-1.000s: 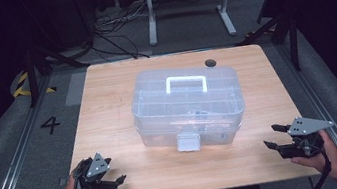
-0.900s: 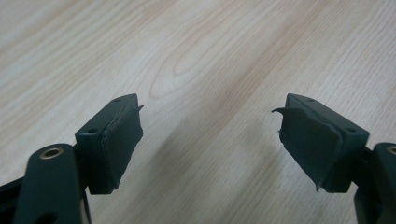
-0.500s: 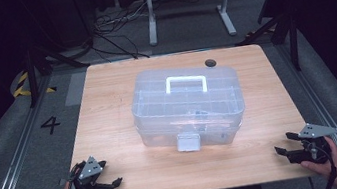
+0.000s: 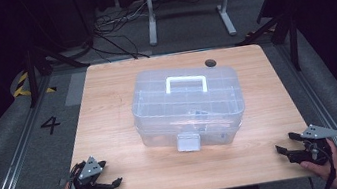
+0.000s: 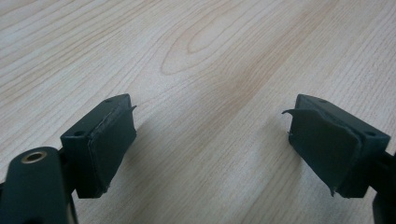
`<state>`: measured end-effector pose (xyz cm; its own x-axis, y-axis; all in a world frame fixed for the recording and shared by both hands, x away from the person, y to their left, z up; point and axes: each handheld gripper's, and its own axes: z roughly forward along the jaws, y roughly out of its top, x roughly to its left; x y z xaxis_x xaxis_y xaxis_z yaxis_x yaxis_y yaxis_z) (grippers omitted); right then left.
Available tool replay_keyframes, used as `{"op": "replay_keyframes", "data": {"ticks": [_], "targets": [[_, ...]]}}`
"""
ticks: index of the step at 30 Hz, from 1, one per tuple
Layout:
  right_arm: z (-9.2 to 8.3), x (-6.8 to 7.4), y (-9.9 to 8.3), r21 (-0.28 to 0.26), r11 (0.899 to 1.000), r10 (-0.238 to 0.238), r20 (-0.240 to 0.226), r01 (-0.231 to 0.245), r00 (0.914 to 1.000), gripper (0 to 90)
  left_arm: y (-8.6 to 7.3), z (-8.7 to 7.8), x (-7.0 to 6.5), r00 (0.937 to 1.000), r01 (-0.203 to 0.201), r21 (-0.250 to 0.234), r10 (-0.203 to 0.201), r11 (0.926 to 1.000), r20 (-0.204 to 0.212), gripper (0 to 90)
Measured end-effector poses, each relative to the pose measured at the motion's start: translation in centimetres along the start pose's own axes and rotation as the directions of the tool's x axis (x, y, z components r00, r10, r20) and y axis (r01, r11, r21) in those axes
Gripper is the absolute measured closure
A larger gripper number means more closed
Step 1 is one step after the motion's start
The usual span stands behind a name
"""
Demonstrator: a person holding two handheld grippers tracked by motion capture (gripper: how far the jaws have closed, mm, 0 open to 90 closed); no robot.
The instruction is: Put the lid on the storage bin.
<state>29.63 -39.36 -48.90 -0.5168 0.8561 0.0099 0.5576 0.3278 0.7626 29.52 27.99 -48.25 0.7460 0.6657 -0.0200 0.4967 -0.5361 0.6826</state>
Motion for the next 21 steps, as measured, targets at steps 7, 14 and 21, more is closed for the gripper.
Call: {"op": "replay_keyframes", "data": {"ticks": [7, 14, 21], "targets": [[0.60, -0.49, 0.89, 0.032, 0.999, -0.008, -0.003, 0.008, 1.0000, 24.1, 0.05, 0.07, 0.09, 1.0000, 0.001, -0.005, -0.001, 1.0000, -0.002, 14.7], [0.77, -0.54, 0.90, 0.021, 1.000, -0.006, -0.003, 0.006, 1.0000, 24.1, 0.07, 0.07, 0.15, 1.0000, 0.000, -0.004, 0.000, 1.0000, -0.002, 14.8], [0.77, -0.56, 0.89, 0.020, 1.000, -0.007, -0.003, 0.007, 1.0000, 24.2, 0.08, 0.07, 0.22, 1.0000, 0.000, -0.004, 0.000, 1.0000, 0.005, 15.1]]}}
